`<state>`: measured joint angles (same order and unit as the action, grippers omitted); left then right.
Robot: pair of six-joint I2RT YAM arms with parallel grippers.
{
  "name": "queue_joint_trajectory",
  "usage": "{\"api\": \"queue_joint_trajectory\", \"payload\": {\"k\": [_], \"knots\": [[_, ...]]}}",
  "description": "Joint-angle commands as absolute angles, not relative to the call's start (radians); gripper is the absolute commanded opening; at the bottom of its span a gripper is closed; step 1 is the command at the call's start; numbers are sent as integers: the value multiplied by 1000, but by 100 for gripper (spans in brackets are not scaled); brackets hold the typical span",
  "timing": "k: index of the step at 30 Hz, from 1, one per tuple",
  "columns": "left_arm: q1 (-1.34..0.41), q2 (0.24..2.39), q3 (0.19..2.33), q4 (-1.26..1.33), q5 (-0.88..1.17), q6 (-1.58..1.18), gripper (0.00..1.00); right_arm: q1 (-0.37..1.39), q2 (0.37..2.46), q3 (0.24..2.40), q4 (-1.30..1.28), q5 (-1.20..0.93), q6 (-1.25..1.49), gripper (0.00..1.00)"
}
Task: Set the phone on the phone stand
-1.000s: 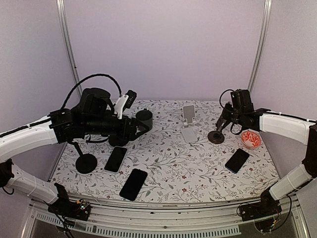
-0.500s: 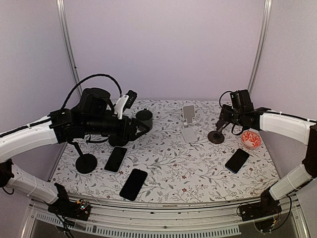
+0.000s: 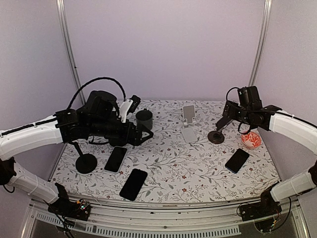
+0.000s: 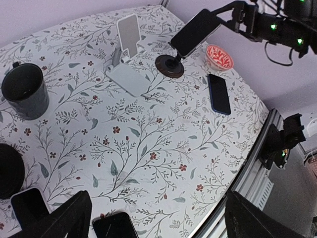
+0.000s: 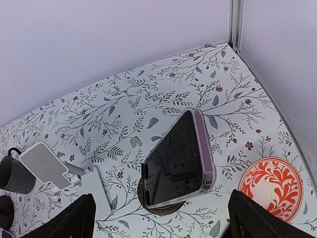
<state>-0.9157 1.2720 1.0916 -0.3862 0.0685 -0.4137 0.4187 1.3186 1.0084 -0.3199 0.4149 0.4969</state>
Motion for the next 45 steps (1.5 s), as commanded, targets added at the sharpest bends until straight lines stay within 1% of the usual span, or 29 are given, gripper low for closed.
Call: {"api": "queue_joint_trajectory", "payload": {"k": [1, 4, 8, 12, 15, 20, 24, 27, 30, 36, 39, 42, 45], "knots": [[-923, 1313, 1107, -422, 16, -372, 95, 425, 1223, 1003, -415, 411, 511, 96], [-924, 1333, 1102, -416, 0, -344, 96, 425, 1156, 960, -439, 394, 520, 97], [-926, 1367, 1082, -418, 6, -325, 96, 436, 1095, 914, -471, 311, 521, 95], [-944, 1392, 1045, -455, -3, -346, 97, 505, 1042, 847, -495, 281, 517, 93], [-982, 1402, 1017, -505, -32, -392, 98, 548, 998, 783, -508, 253, 539, 92], [-1043, 1406, 959, -553, -60, -508, 99, 610, 954, 687, -559, 201, 665, 91], [-1065, 1415, 925, -553, -51, -555, 99, 682, 957, 645, -550, 165, 734, 88], [-1069, 1420, 940, -548, -56, -564, 99, 700, 1023, 691, -509, 162, 684, 84], [-1069, 1433, 990, -548, -58, -549, 99, 700, 1117, 796, -463, 176, 560, 82], [-1072, 1467, 1094, -589, -43, -527, 97, 699, 1361, 1056, -411, 175, 374, 81], [-1076, 1445, 1107, -596, -54, -539, 97, 695, 1480, 1158, -406, 176, 330, 85], [-1078, 1413, 1098, -586, -57, -565, 97, 685, 1575, 1247, -389, 168, 323, 90], [-1082, 1382, 1079, -553, -40, -575, 97, 668, 1655, 1330, -375, 153, 329, 93]]}}
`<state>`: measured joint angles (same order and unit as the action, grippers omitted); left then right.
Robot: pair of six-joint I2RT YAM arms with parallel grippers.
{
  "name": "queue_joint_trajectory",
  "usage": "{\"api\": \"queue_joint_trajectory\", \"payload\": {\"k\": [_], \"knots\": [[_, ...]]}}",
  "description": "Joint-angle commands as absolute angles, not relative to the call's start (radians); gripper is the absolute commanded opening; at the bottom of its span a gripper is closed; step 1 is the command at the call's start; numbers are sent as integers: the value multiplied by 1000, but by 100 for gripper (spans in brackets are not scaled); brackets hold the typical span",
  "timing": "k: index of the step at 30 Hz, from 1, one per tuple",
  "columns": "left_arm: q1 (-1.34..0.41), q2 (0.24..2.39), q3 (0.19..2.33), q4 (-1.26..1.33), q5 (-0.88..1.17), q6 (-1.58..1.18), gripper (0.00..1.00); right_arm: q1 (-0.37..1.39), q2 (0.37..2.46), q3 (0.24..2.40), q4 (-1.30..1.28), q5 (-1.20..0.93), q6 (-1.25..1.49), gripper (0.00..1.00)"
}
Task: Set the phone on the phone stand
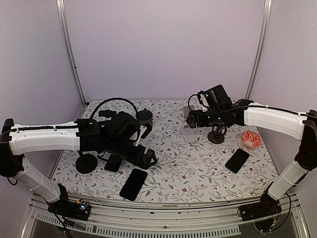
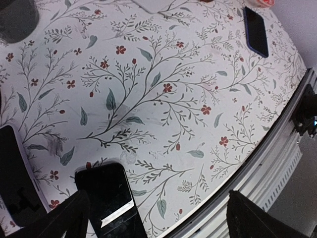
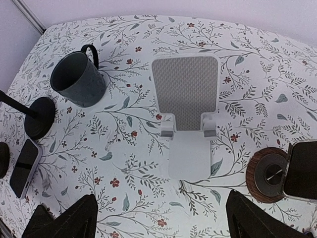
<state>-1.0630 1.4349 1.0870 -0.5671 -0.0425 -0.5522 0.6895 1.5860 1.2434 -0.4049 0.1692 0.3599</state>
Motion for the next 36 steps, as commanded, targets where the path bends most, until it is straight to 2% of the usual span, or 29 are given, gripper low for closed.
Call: {"api": "queue_joint_trajectory", "payload": {"k": [1, 12, 17, 26, 36], "knots": [[-1083, 1373, 1075, -546, -35, -574, 96, 658, 1691, 1357, -374, 149, 333, 94], [-1099, 1323, 1086, -565, -34, -548, 96, 568, 1914, 1545, -362, 102, 327, 98], [-1102, 1307, 1083, -576, -46, -552, 96, 560, 1980, 1584, -335, -3, 307, 98], [-1105, 1282, 1057, -571, -57, -570, 96, 575, 1997, 1578, -314, -111, 354, 95], [-1105, 1301, 1057, -543, -47, -560, 96, 581, 1979, 1577, -407, 9, 373, 96]]}}
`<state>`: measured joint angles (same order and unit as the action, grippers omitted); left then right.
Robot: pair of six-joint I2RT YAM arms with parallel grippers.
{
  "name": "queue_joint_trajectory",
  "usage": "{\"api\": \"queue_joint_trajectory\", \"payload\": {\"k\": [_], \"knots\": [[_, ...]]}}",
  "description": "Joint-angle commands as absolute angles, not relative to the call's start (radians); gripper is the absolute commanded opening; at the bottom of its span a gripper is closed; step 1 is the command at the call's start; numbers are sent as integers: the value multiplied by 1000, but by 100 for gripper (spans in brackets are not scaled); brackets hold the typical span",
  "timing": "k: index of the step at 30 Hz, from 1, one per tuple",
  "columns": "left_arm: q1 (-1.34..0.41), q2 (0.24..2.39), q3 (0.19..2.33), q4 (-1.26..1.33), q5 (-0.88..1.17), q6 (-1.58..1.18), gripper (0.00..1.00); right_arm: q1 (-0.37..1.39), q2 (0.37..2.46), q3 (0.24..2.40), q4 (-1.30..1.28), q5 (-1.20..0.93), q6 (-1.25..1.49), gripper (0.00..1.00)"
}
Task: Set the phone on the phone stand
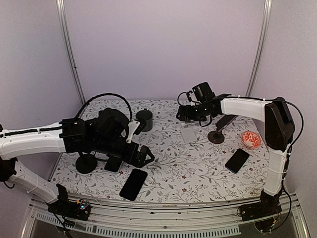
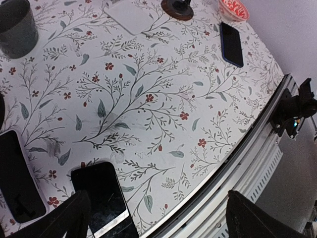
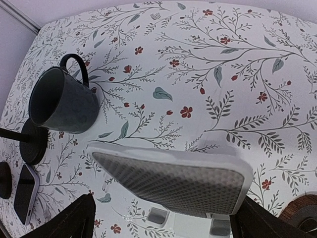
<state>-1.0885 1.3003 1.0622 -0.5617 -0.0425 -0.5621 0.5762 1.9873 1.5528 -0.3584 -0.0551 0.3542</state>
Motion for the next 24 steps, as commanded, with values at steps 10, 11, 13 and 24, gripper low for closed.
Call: {"api": "queue_joint_trajectory", "payload": {"k": [10, 11, 13, 24], "knots": [[-1105, 1317, 1071, -534, -36, -525, 96, 580, 1999, 1580, -436, 24, 360, 97], [-1105, 1318, 1074, -534, -35, -521, 96, 580, 2005, 1580, -438, 21, 362, 97], [-1105, 1319, 1077, -534, -34, -516, 96, 580, 2015, 1580, -443, 20, 366, 97], [-1105, 1305, 1063, -535, -35, -521, 96, 584, 2027, 1585, -451, -33, 369, 97]]}}
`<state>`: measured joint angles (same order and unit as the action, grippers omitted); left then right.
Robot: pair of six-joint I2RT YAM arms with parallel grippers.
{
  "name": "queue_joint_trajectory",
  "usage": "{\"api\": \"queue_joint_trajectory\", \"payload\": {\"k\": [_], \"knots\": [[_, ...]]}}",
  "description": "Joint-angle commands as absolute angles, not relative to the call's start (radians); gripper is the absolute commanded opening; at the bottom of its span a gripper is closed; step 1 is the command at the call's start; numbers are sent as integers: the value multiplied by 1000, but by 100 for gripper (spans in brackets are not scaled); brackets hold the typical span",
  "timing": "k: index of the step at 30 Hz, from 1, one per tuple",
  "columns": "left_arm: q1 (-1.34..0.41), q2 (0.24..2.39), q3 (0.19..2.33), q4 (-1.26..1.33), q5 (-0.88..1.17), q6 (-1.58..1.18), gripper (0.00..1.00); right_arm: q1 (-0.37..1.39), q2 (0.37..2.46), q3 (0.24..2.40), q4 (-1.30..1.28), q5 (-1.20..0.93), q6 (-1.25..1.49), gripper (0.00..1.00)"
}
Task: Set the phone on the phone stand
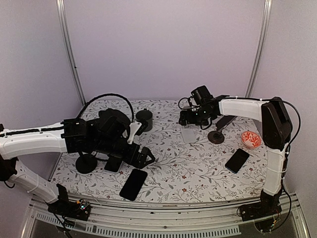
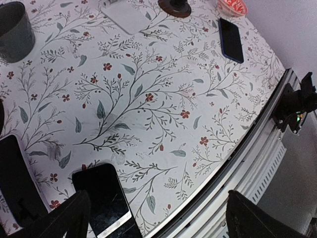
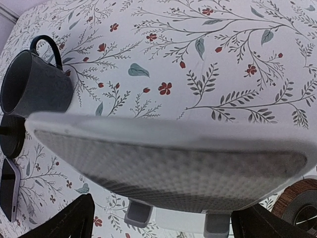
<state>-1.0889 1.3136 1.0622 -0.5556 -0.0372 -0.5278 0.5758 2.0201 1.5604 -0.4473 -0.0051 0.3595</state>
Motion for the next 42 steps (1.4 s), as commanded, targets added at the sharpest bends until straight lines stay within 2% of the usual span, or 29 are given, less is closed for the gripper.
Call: {"api": "queue_joint_trajectory", "payload": {"k": [1, 10, 17, 28, 34, 42], "knots": [[-1106, 1305, 1062, -535, -37, -523, 96, 586, 2021, 1585, -452, -35, 373, 97], [-1106, 1308, 1036, -494, -25, -532, 96, 594, 1997, 1577, -498, -41, 409, 97], [-1106, 1306, 1023, -483, -39, -524, 96, 596, 1940, 1536, -585, 37, 415, 99], [-1104, 1315, 990, -450, -68, -487, 97, 727, 1602, 1098, -661, 48, 522, 95], [-1102, 1326, 983, -431, -62, -472, 97, 771, 1449, 918, -722, 129, 739, 92], [-1100, 1339, 985, -428, -48, -437, 97, 771, 1239, 774, -818, 289, 1092, 96]]}}
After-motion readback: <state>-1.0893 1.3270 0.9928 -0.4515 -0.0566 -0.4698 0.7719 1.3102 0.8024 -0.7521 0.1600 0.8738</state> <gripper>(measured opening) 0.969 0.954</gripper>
